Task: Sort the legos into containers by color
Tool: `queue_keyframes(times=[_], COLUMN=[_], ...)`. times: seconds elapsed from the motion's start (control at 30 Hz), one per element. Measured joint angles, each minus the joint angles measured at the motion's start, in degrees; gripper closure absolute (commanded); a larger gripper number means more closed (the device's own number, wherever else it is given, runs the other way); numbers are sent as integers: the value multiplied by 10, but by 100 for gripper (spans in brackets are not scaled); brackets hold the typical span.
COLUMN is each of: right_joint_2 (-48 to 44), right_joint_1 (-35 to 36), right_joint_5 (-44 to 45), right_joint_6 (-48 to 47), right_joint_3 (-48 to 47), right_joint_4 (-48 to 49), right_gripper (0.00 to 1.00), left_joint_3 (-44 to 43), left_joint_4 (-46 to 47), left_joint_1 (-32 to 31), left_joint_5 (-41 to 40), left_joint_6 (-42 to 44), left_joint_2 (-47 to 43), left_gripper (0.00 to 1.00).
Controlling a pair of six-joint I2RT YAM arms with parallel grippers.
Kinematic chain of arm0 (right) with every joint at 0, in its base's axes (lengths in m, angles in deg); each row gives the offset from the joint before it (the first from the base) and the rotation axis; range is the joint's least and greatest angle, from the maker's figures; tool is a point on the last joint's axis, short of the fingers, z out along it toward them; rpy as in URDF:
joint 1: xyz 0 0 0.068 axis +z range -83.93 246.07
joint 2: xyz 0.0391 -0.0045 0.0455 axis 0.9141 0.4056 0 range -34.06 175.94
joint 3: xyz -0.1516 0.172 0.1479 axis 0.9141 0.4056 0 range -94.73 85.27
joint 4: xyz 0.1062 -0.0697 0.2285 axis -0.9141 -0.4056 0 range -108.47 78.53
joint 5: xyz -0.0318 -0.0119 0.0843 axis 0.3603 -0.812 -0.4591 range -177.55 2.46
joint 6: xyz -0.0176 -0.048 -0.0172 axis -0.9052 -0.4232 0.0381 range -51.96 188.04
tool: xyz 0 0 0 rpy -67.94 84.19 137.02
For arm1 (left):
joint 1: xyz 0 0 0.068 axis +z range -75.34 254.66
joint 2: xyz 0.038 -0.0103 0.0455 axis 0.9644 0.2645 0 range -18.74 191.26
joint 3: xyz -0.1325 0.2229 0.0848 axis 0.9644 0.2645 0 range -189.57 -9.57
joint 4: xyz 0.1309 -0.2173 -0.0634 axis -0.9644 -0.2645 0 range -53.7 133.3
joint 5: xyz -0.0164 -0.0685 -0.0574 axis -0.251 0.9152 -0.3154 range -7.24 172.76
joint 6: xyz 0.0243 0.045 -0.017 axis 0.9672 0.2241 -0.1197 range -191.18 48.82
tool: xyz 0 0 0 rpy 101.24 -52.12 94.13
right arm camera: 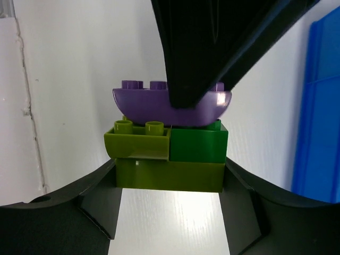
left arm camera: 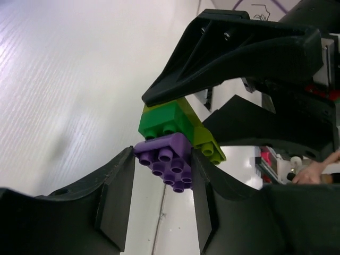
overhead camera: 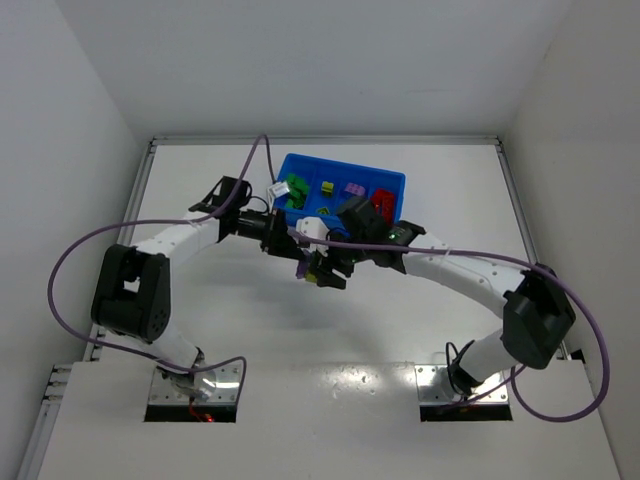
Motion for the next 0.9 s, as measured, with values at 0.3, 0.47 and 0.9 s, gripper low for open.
queue_keyframes(times=[0.3,0.47,0.9], right_joint_2=[-66,-105,-208], right_joint_1=[-32,-64,-206], right_joint_5=[41,52,72], right_joint_6=[-8,-9,35], right_joint_3=[56,93,180], right_joint_4=[5,-1,5], right_gripper=[99,99,97], left_joint_3=[-1,-48,-282], left_joint_4=[-10,-23,98], left_joint_1=[74,62,-92], left_joint_5=[56,9,-337], left_joint_6=[2,12,-31], left_joint_2=[0,0,108], left_gripper=[92,92,91])
